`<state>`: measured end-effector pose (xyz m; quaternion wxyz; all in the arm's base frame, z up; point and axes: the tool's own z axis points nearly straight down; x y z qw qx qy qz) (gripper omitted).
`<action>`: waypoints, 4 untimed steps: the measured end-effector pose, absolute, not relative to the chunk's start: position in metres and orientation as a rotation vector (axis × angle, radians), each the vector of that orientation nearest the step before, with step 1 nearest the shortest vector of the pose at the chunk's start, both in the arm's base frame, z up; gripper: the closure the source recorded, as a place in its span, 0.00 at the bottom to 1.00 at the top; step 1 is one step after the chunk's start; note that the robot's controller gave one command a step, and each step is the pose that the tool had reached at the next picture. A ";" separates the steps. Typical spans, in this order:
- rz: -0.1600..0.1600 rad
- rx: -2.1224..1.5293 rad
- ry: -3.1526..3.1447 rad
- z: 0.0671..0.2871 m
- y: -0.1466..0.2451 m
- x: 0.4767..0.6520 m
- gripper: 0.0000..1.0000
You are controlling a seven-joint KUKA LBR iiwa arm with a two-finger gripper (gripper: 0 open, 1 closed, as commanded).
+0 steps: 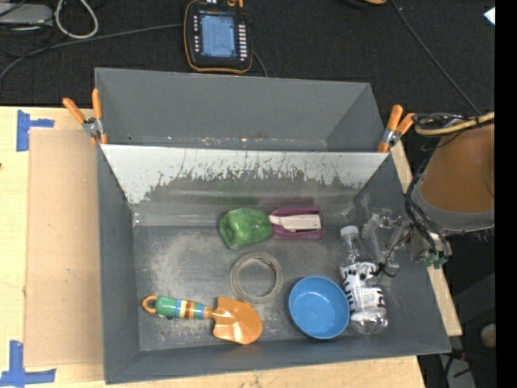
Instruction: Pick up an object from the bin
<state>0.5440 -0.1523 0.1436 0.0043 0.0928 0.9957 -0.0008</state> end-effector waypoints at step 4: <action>0.021 -0.430 3.122 0.070 -0.040 0.525 1.00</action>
Offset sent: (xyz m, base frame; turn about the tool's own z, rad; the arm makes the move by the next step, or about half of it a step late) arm -0.0185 0.0041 -0.0736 0.2898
